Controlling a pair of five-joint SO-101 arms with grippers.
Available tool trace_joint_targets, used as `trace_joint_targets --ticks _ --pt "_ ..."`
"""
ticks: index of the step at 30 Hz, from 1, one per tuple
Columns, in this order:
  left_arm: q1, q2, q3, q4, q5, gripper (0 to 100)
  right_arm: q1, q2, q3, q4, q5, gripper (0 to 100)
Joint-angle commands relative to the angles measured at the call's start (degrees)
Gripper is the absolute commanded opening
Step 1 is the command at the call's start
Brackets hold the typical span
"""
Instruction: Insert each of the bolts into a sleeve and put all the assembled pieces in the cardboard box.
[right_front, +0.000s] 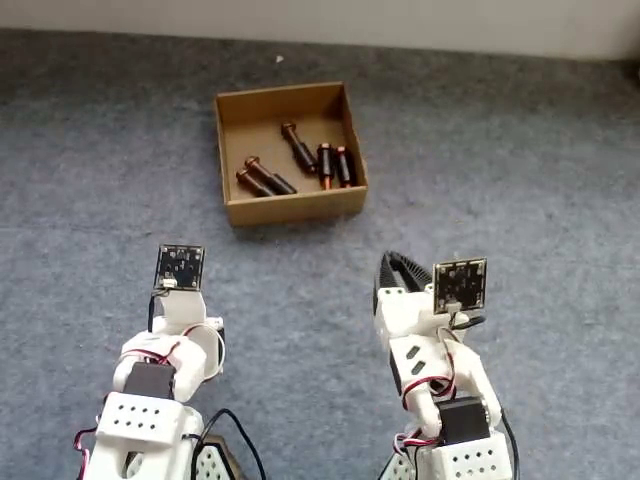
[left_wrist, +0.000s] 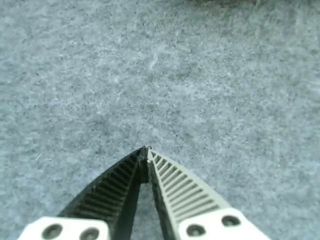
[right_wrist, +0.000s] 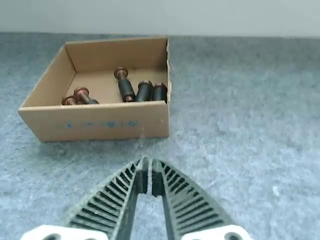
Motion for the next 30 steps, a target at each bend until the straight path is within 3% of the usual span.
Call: trace_joint_targets --ticks 1,15,20,23,30 --pt "-0.92 -0.57 -0.04 -1.14 -0.53 1 0.84 0.31 6.81 4.53 -1.49 0.5" --pt "-0.84 -0.75 0.31 -1.14 -0.53 1 0.84 0.31 6.81 25.36 -1.49 0.5" --pt "-0.92 -9.89 2.51 -0.70 -0.53 1 0.84 0.31 6.81 28.62 -1.49 0.5" --pt "-0.92 -15.25 2.51 4.31 -0.53 1 0.84 0.31 6.81 28.97 -1.49 0.5" --pt "-0.92 -25.98 2.15 26.29 -0.53 1 0.75 0.48 6.81 28.97 -1.49 0.5"
